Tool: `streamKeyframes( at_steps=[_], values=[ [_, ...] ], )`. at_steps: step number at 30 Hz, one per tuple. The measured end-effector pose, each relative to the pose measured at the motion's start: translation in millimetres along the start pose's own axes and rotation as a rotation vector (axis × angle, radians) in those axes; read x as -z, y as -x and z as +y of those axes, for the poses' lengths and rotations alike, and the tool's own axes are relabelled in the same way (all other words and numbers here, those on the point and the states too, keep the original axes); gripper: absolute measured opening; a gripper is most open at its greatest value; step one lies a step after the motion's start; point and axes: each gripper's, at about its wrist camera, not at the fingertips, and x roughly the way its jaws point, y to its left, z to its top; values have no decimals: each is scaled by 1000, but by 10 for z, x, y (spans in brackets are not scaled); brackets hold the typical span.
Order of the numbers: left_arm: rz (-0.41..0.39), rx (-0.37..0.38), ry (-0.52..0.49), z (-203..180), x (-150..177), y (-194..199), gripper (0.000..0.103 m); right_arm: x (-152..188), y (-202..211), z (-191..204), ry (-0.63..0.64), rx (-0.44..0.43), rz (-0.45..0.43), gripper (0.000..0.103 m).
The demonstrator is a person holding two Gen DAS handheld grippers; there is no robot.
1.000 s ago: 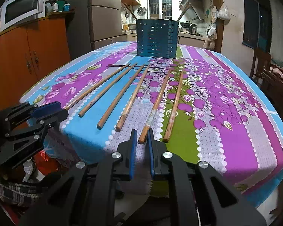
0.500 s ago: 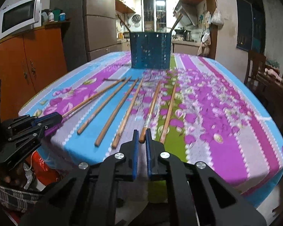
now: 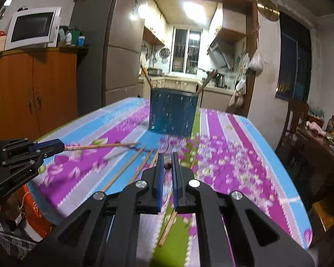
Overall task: Organize utensils
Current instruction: 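Close the left tool on a chopstick while the right tool grasps another, then lift both held chopsticks and carry them above the blue holder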
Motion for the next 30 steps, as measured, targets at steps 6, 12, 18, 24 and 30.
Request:
streamKeyframes(
  at_steps=[6, 12, 18, 24, 30],
  values=[
    [-39, 2, 10, 31, -357, -35, 8, -241, -12, -127, -1, 2, -62, 5],
    [-39, -35, 34, 38, -678, -109, 8, -425, -43, -208, -5, -9, -105, 5],
    [-18, -87, 50, 39, -878, -178, 8, -615, -75, -253, -10, -31, -148, 5],
    [-2, -145, 65, 48, -1058, -231, 8, -738, -127, -290, -33, -57, -165, 5],
    [12, -207, 61, 32, -1185, -293, 8, -877, -134, -344, -72, -98, -187, 5]
  ],
)
